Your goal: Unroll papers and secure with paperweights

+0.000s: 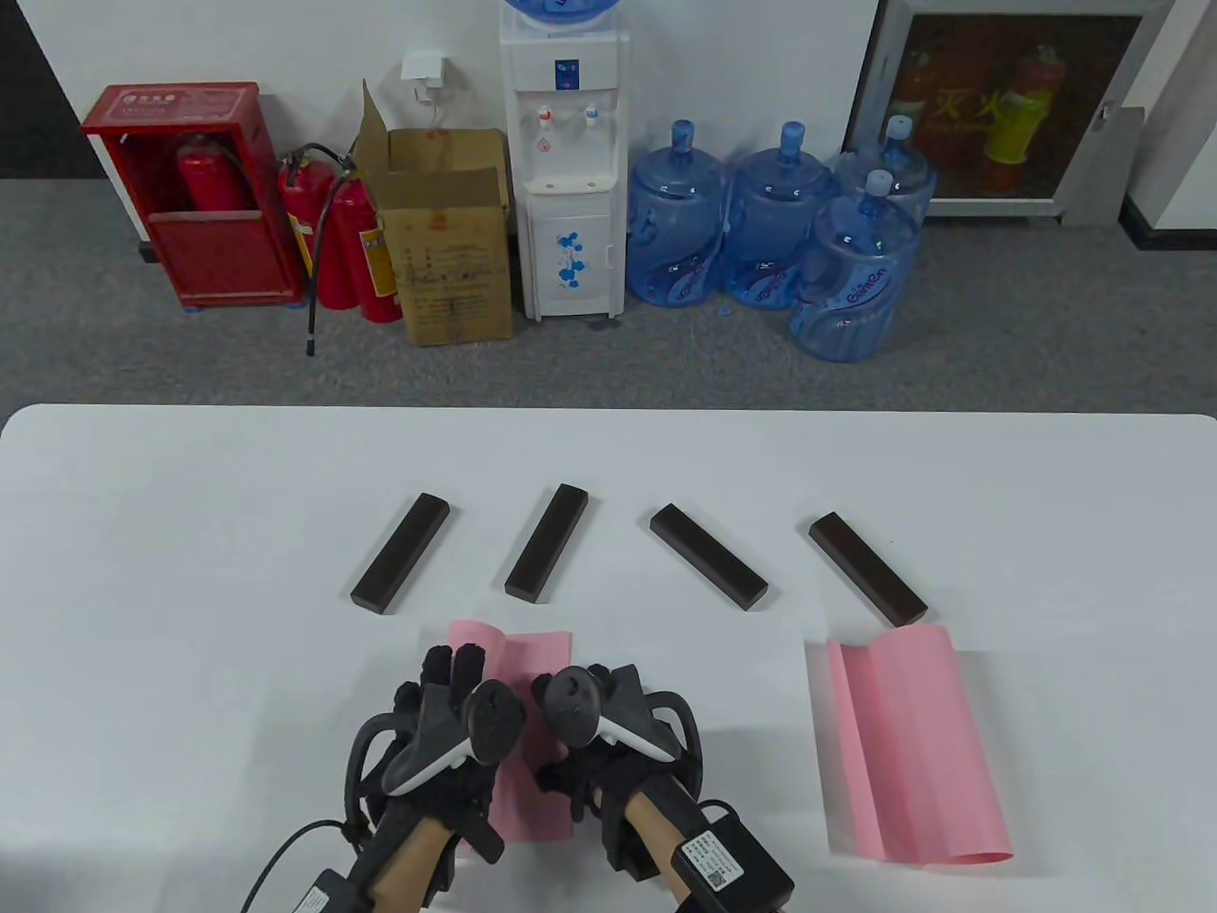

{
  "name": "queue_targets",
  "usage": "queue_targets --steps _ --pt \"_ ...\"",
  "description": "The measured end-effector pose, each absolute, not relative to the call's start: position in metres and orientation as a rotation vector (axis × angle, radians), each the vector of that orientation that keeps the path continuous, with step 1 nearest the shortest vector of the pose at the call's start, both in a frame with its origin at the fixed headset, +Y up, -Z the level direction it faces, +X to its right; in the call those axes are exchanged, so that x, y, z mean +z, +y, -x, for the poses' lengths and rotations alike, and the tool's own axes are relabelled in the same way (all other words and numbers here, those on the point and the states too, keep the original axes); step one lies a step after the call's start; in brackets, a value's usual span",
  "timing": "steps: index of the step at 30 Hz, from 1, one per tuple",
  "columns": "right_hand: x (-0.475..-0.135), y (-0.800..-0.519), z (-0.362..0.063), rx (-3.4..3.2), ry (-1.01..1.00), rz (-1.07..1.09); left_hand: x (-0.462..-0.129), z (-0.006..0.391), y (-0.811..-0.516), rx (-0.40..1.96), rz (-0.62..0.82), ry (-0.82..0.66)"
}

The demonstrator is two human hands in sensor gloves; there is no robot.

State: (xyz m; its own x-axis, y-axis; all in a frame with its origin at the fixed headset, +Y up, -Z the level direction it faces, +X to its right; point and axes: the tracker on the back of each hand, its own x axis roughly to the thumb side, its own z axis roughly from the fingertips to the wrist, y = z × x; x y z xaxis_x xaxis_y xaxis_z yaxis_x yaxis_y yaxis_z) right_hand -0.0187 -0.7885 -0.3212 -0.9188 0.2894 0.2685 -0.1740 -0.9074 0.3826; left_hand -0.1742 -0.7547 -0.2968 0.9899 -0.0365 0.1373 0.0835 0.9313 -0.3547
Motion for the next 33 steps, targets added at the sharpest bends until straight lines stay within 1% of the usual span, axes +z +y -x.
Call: queue_targets --steps 7,15,22,25,27,29,33 --pt "-0.321 -0.788 0.018 2.818 0.526 -0.473 -0.306 0.195 -0.752 -0.154 0.392 -0.017" --pt "-0.321 -0.788 0.018 2.819 0.526 -0.473 -0.311 0.244 -0.750 -0.223 0.407 0.081" --pt "-0.321 -0.788 0.018 2.818 0.527 -0.471 -0.313 0.304 -0.753 -0.148 0.415 0.136" --pt "-0.321 -0.788 0.018 2.818 0.527 -0.471 -0.313 0.335 -0.756 -0.130 0.416 0.111" --pt "-0.321 -0.788 0.018 2.818 0.527 -0.471 -0.313 0.355 -0.760 -0.101 0.456 0.142" --pt "-0.321 -0.788 0.018 2.817 0.526 -0.472 -0.313 0.371 -0.764 -0.031 0.487 0.139" --pt "-0.321 -0.788 0.018 2.819 0.524 -0.472 -0.312 0.386 -0.771 0.097 0.496 0.141"
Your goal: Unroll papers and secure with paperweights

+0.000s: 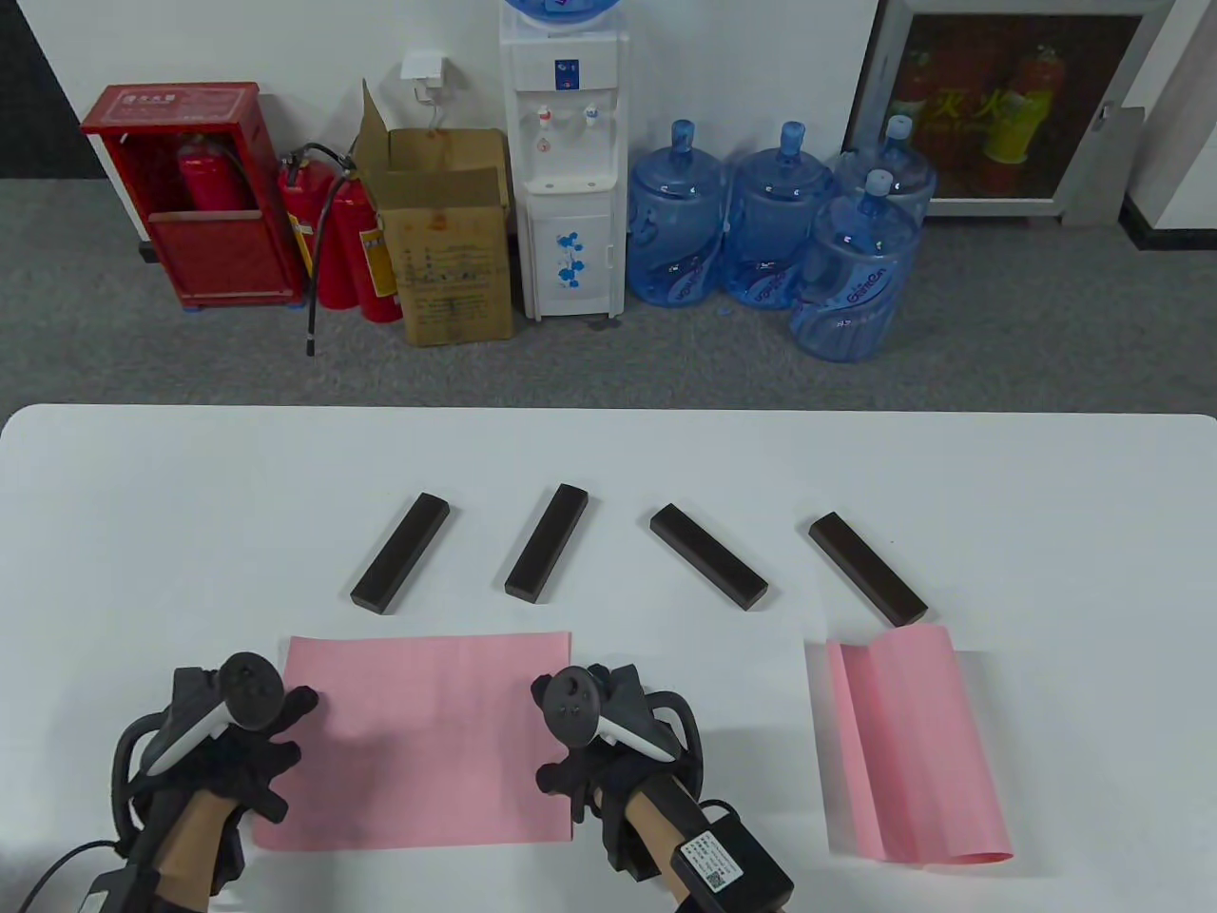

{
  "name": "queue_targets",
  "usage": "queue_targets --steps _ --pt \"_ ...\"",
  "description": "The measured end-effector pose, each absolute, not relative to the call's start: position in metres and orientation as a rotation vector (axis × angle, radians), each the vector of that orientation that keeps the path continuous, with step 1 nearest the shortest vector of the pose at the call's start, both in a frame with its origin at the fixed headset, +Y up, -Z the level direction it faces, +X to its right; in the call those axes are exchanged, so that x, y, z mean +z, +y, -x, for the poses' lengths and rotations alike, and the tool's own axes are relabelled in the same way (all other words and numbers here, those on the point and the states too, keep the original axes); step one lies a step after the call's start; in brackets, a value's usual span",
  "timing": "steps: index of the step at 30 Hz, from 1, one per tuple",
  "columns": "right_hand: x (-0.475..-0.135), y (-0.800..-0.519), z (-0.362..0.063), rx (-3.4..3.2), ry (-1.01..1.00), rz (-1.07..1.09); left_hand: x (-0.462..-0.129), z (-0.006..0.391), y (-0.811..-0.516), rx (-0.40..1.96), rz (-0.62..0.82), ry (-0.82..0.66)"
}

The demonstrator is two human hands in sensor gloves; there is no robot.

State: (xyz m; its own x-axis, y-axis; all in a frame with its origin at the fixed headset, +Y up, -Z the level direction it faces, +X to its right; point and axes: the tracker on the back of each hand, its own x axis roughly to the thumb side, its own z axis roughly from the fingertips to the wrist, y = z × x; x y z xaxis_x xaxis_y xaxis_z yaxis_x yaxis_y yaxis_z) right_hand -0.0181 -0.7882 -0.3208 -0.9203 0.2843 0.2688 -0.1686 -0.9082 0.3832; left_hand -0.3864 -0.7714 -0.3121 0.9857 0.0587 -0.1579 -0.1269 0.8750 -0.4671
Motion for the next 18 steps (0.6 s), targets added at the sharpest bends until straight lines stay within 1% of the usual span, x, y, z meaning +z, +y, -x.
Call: queue_targets --steps 6,9,12,16,18 --pt "-0.322 -0.787 0.019 2.820 0.528 -0.473 -0.313 0.384 -0.771 0.085 0.517 0.138" --pt "-0.327 -0.779 0.017 2.803 0.564 -0.453 -0.313 0.383 -0.771 0.079 0.519 0.139" --pt "-0.345 -0.762 0.006 2.690 0.508 -0.309 -0.312 0.383 -0.770 0.103 0.524 0.137" --pt "-0.389 -0.729 -0.026 2.722 0.358 -0.093 -0.312 0.383 -0.770 0.098 0.525 0.137" --pt "-0.412 -0.721 -0.042 2.769 0.298 0.016 -0.312 0.382 -0.770 0.094 0.524 0.137"
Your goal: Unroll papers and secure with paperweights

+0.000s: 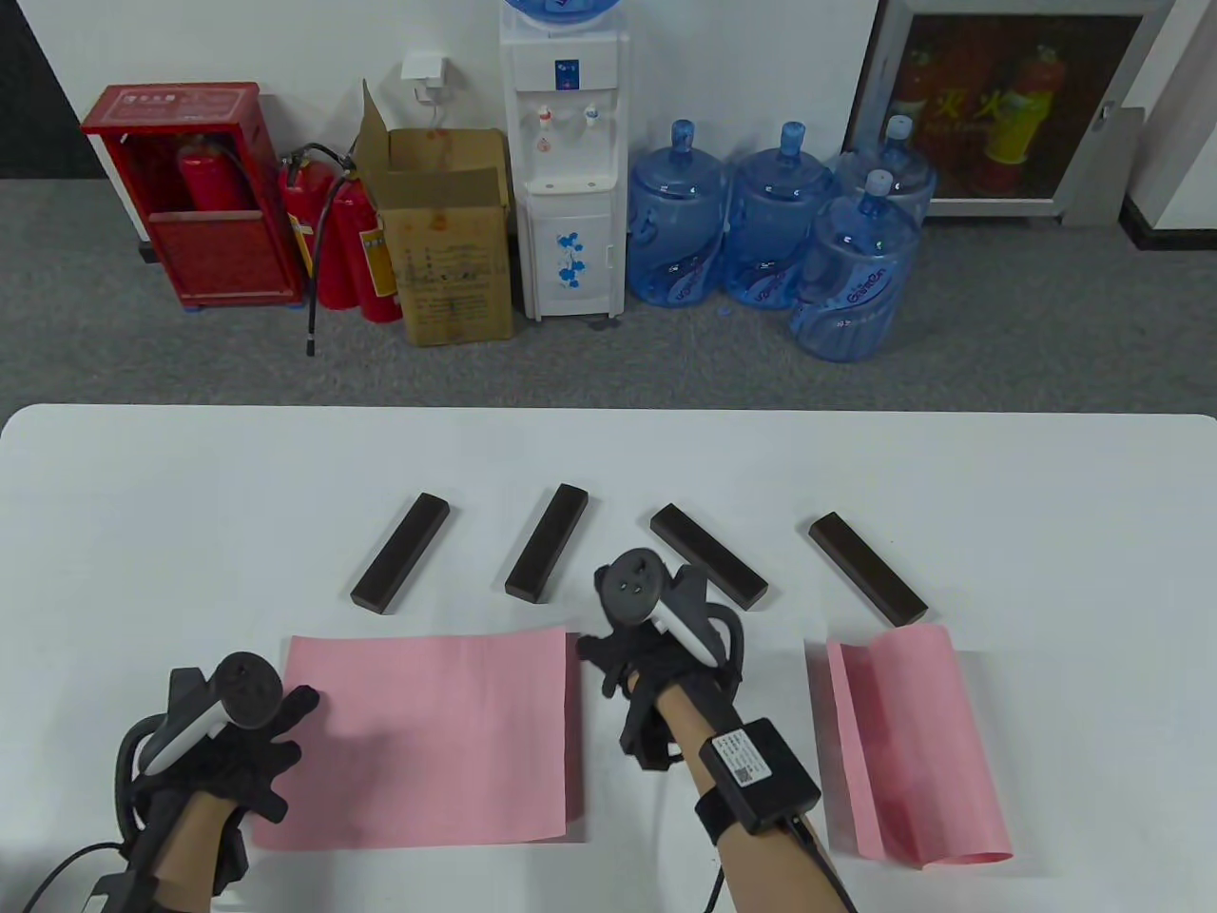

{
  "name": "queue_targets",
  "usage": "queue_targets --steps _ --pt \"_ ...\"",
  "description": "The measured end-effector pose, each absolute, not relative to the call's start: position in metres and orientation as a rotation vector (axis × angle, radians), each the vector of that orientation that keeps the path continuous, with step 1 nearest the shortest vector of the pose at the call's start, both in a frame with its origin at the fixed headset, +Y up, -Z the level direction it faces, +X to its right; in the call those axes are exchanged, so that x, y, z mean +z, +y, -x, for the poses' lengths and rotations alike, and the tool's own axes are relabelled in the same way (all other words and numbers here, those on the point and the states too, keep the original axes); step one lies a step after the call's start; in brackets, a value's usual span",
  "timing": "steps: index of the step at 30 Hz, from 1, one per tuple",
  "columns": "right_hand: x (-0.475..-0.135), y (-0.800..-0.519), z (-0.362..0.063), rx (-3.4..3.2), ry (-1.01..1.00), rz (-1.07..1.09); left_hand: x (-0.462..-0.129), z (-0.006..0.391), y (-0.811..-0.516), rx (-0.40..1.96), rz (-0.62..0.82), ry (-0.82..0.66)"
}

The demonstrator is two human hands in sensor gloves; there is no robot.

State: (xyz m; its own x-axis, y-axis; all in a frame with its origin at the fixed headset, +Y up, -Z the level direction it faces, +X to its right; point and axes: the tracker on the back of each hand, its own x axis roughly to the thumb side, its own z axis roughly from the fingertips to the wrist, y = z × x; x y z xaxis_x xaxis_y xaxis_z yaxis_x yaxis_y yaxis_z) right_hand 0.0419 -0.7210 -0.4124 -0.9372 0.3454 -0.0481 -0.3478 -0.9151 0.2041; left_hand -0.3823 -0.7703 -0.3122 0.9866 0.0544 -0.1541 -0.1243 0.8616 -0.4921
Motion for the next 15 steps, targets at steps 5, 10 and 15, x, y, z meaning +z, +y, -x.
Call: queue_targets --steps 5,10,15 --pt "-0.463 -0.739 -0.075 2.912 0.154 0.257 -0.312 0.383 -0.771 0.106 0.527 0.137" --pt "-0.495 -0.762 -0.088 3.157 0.300 0.397 -0.312 0.382 -0.770 0.101 0.527 0.138" --pt "-0.504 -0.765 -0.087 3.150 0.217 0.363 -0.312 0.382 -0.771 0.106 0.528 0.136"
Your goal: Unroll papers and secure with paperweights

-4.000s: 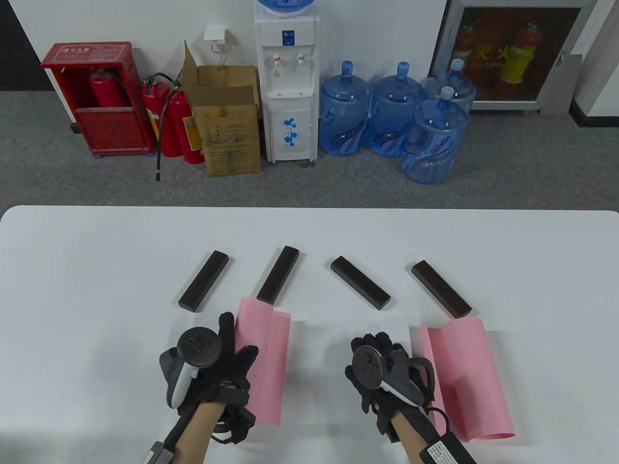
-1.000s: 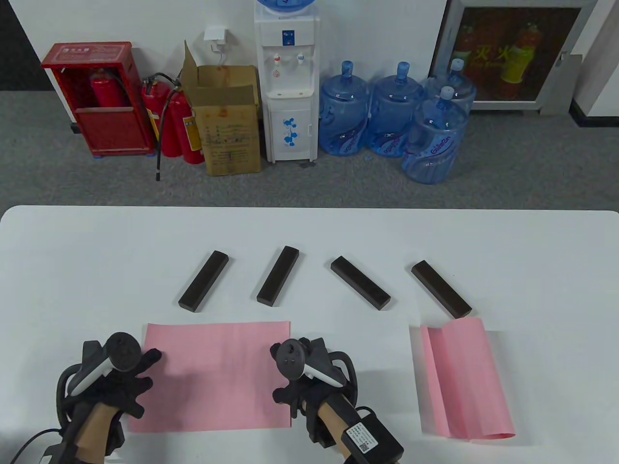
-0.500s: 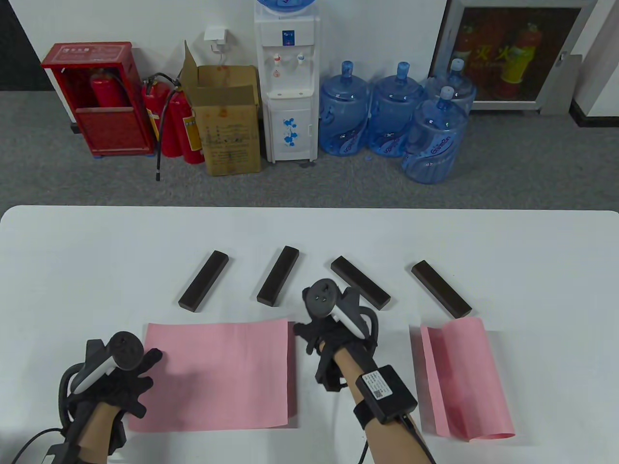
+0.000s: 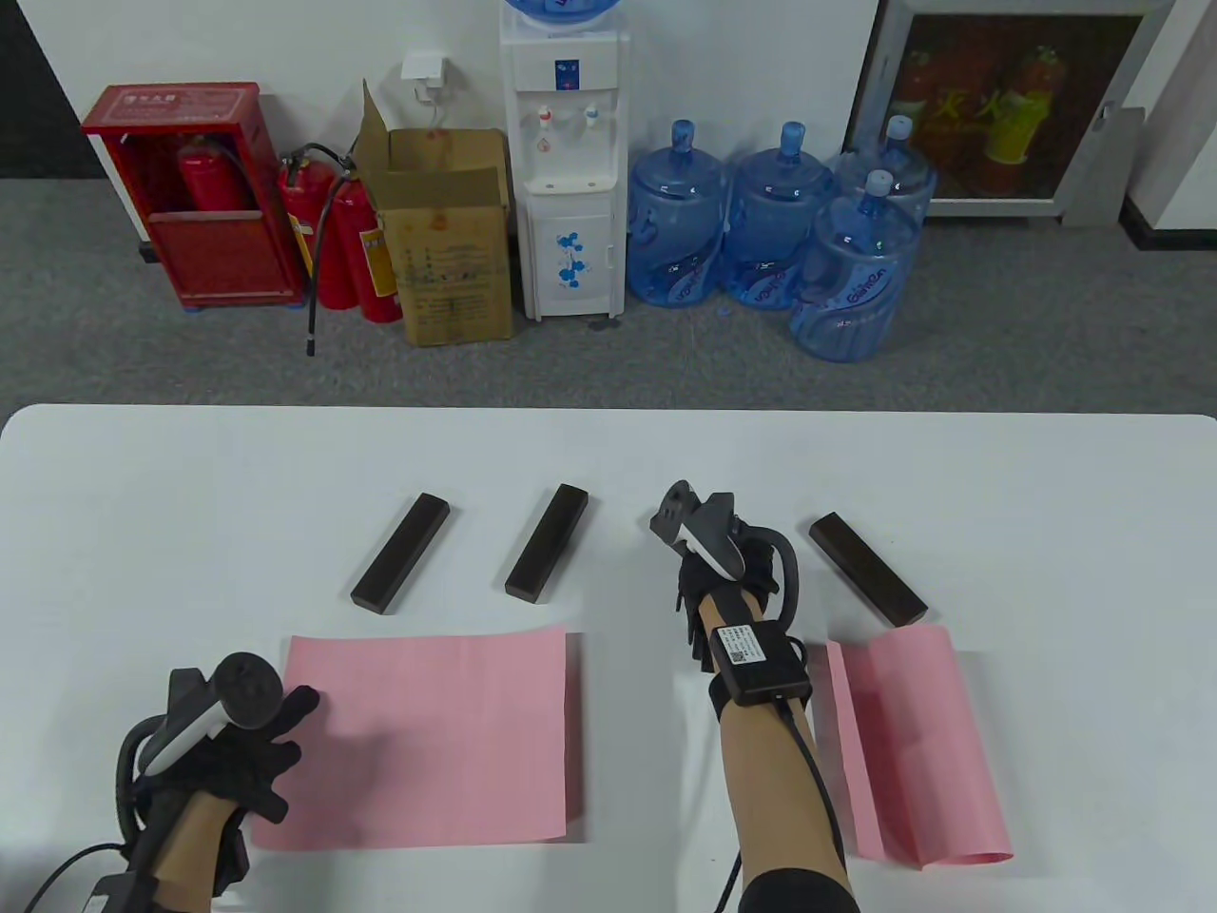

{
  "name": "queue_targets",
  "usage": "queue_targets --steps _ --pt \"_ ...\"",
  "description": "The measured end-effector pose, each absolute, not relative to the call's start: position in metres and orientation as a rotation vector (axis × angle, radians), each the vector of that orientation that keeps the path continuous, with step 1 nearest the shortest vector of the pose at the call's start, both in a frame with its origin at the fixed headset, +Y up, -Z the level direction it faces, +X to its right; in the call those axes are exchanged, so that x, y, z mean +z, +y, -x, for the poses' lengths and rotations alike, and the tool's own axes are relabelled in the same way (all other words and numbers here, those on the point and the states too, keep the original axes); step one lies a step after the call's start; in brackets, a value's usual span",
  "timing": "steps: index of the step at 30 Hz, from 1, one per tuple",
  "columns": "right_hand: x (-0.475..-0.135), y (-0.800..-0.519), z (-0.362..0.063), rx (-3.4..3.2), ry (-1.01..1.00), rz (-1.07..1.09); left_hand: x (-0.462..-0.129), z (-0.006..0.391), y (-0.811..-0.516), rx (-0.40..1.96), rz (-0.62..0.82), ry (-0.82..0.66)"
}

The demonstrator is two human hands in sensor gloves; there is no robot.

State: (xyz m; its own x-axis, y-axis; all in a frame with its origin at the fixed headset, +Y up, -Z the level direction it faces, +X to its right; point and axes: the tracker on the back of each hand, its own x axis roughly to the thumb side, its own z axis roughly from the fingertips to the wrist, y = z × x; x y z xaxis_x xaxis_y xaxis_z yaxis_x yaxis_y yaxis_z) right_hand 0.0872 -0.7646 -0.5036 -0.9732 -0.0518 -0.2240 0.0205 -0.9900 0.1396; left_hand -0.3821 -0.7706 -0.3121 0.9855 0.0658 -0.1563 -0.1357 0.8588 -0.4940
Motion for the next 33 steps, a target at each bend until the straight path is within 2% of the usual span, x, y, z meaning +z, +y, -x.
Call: queue_targets --steps 3,8,12,18,21,25,33 --pt "-0.502 -0.760 -0.084 -3.039 -0.237 -0.303 -0.312 0.382 -0.771 0.110 0.528 0.135" --pt "-0.483 -0.735 -0.072 -3.213 -0.197 -0.210 -0.312 0.382 -0.771 0.111 0.527 0.134" --pt "-0.448 -0.711 -0.048 -3.364 -0.174 -0.116 -0.312 0.383 -0.771 0.121 0.527 0.134" --pt "-0.392 -0.698 -0.005 -3.446 -0.164 0.033 -0.311 0.383 -0.771 0.124 0.524 0.133" --pt "-0.367 -0.701 0.017 -3.429 -0.185 0.076 -0.311 0.383 -0.772 0.130 0.524 0.134" --pt "-0.347 -0.719 0.038 -3.427 -0.269 0.067 -0.311 0.384 -0.772 0.133 0.524 0.133" --pt "-0.338 -0.755 0.059 -3.264 -0.315 0.009 -0.310 0.384 -0.772 0.142 0.523 0.135"
